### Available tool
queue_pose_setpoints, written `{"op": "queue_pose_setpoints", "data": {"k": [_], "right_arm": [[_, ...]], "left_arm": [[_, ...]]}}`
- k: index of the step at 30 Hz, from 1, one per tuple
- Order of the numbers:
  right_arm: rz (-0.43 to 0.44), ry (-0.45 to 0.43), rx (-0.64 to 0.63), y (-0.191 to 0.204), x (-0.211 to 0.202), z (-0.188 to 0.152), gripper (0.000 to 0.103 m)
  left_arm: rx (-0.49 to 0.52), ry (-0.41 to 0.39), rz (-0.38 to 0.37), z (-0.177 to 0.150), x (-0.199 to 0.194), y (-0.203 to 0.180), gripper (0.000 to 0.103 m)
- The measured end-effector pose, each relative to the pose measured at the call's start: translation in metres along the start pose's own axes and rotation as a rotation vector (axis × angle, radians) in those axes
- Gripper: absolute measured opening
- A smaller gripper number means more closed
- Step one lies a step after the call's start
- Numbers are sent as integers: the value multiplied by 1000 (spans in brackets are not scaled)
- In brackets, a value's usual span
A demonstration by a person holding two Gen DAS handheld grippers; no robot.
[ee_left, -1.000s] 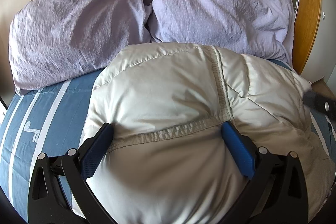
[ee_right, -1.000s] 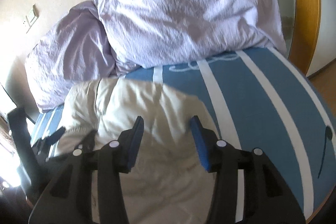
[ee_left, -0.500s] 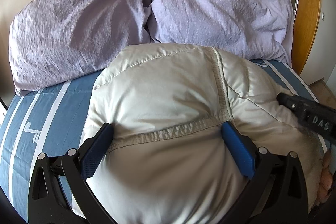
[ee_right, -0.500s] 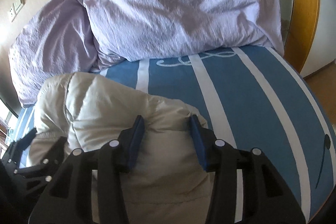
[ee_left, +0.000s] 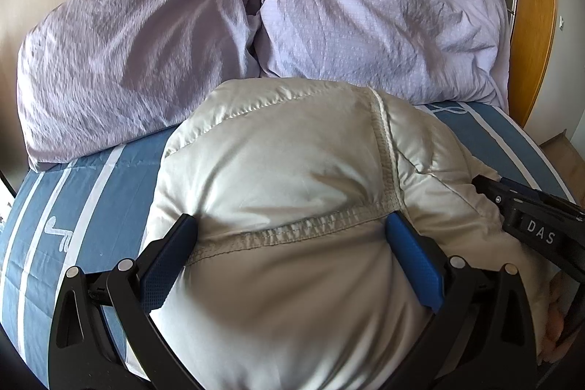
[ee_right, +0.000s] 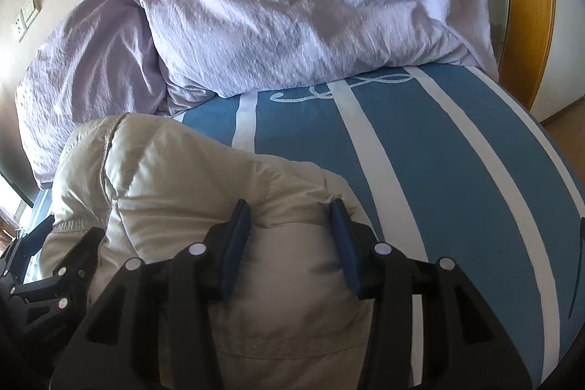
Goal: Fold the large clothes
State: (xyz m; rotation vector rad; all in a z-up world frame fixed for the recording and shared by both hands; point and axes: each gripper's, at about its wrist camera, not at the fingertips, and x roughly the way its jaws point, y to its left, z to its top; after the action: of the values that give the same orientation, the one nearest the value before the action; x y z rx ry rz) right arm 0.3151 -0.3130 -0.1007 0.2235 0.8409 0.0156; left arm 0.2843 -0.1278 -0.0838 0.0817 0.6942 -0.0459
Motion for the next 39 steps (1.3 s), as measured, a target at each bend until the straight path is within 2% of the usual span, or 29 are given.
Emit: {"op": "queue_pose_setpoints", "data": {"k": [17,24,26,27,28,32,39], "right_arm": [[3,-24,11,-3,3,-6,47],[-21,14,-1,-1,-2,-2,53],[-28,27,-5,-2,-9,0,58],[-43,31,-3,-3,-12,1,66],[-54,33,3,-5,-15,0,70],[-5,70,70,-21,-28,0,77],[144,182,158,-47,-39,-1,92]], "left_arm": [[12,-17,16,-2,0,-3,102],[8,-3,5,1,-6,0,102],[5,9,-9,4,-11,4,102],[-2,15,-16,5,-15,8,102],[-13,20,-23,5,-19,12,102],[-81,46,-52,6,-33,35,102],[-232,126,-101,4,-42,88,102]]}}
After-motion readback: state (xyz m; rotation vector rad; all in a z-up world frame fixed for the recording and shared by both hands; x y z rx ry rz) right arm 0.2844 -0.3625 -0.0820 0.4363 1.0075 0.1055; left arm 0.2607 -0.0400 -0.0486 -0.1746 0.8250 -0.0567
